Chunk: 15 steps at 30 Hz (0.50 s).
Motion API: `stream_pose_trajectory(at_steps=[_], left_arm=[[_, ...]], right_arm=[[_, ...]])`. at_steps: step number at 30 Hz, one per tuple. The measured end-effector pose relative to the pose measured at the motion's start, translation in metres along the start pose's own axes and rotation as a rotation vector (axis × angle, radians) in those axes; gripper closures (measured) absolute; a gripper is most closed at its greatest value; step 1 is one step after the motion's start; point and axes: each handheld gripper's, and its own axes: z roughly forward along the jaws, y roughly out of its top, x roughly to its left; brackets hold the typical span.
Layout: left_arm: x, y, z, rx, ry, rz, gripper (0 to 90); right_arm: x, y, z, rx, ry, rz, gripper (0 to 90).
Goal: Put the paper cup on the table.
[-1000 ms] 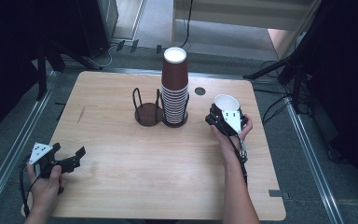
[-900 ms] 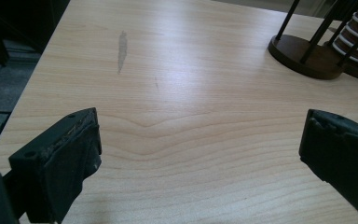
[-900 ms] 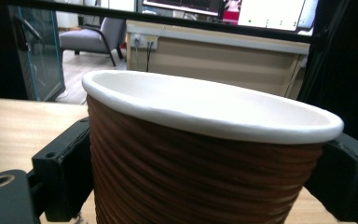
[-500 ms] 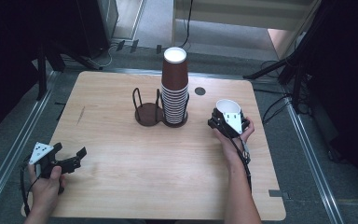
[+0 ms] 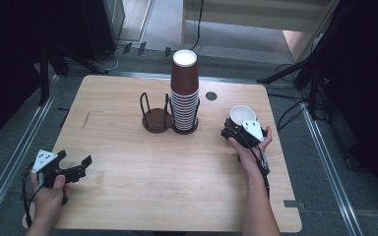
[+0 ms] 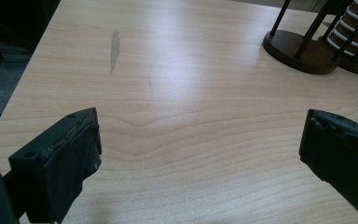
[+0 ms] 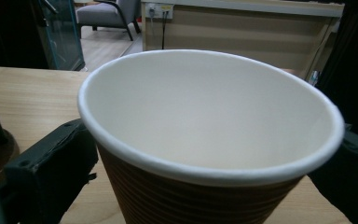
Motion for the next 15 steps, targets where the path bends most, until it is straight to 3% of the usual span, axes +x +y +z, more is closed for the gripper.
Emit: stream_pose_trajectory(at_steps=[7,11,15], left_arm=[[-0.001,0.000,0.000,0.003,0.004,-0.001,0.0],[-0.001,0.000,0.000,0.002,0.005,0.004,0.0],[-0.001,0.000,-0.001,-0.002,0.004,0.008,0.0]], right_arm=[[-0.001,0.004,-0.015,-0.005,0.054,-0.009,0.0],[-0.005,0.008,-0.024,-0.016,0.078,0.032,0.0],[-0.007,0.015,-0.036,-0.040,0.092,0.035,0.0]])
